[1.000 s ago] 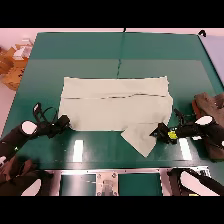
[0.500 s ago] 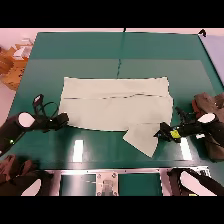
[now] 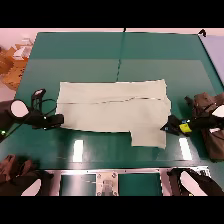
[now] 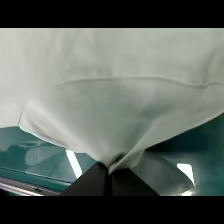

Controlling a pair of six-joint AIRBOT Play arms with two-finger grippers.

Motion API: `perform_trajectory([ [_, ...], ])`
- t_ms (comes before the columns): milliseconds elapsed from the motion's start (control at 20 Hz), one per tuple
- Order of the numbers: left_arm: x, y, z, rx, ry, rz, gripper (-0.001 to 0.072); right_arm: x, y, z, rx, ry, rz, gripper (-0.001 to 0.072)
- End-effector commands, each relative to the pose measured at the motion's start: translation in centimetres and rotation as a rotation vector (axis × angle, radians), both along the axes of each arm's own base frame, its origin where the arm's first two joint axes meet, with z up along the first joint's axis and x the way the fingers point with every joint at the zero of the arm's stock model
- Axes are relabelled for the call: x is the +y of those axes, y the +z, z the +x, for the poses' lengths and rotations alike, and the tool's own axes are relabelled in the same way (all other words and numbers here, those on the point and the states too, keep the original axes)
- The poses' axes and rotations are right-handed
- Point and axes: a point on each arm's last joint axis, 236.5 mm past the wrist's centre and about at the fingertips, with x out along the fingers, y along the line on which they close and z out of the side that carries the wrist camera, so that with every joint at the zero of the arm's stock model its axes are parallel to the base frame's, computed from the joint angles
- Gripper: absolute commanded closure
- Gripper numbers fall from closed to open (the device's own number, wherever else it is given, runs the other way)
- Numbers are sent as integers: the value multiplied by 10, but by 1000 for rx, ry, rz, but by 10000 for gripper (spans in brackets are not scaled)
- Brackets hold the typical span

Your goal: Fold the shirts.

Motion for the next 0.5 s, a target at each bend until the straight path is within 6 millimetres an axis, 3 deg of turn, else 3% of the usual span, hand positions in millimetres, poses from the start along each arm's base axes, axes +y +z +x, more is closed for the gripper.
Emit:
perform_trajectory([
  [0,0,27,24,-78,-34,10,685,-10,33,30,-95,-10,-31,694],
  [200,-4,46,74,-131,-74,15,685,-25,57,82,-196,-34,-60,694],
  [450,-9,51,161,-189,-102,26,684,-53,64,166,-306,-84,-106,694],
])
